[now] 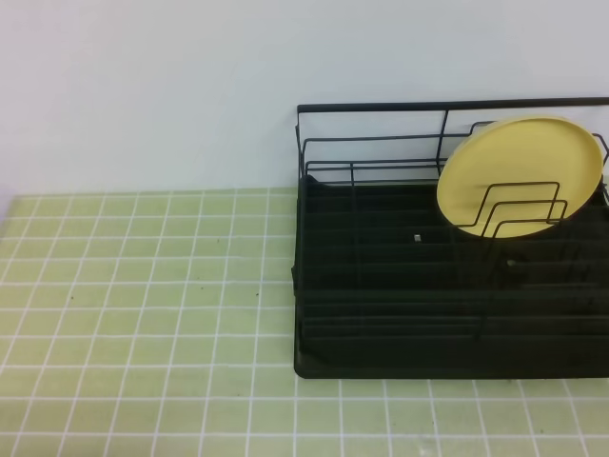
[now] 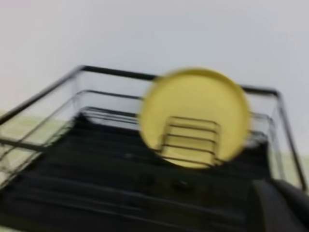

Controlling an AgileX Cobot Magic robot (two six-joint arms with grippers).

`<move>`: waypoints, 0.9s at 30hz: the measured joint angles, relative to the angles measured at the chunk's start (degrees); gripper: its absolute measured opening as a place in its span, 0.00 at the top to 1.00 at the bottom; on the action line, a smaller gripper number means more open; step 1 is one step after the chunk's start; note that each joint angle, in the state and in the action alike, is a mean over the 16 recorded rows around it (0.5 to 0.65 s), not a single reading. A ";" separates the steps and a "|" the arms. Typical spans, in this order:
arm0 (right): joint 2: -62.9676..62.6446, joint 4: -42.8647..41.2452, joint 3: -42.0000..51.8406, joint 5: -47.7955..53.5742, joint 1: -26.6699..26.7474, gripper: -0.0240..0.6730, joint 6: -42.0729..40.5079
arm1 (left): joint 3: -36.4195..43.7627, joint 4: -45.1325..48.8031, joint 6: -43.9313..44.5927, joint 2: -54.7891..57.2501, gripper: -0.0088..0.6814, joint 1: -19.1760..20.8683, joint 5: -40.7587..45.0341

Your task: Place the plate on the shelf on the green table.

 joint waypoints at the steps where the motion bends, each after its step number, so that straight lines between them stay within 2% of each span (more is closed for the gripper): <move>1: -0.53 -2.47 0.65 -0.63 -0.18 0.97 3.34 | 0.14 0.03 0.01 -0.05 0.99 0.00 -0.06; 5: -2.15 -12.17 3.18 -2.18 -0.90 0.97 15.93 | 0.27 0.06 0.04 -0.11 0.99 0.01 -0.13; 9: -2.86 -18.66 5.68 -1.91 -1.70 0.97 23.41 | 0.27 0.06 0.08 -0.11 0.99 0.01 -0.13; 19: -2.93 -23.26 8.10 2.24 -4.73 0.97 25.02 | -0.14 -0.03 0.21 0.05 0.99 0.00 0.00; 27: -2.93 -23.55 8.11 3.21 -6.69 0.97 25.12 | -0.14 -0.03 0.26 0.05 0.99 0.00 0.00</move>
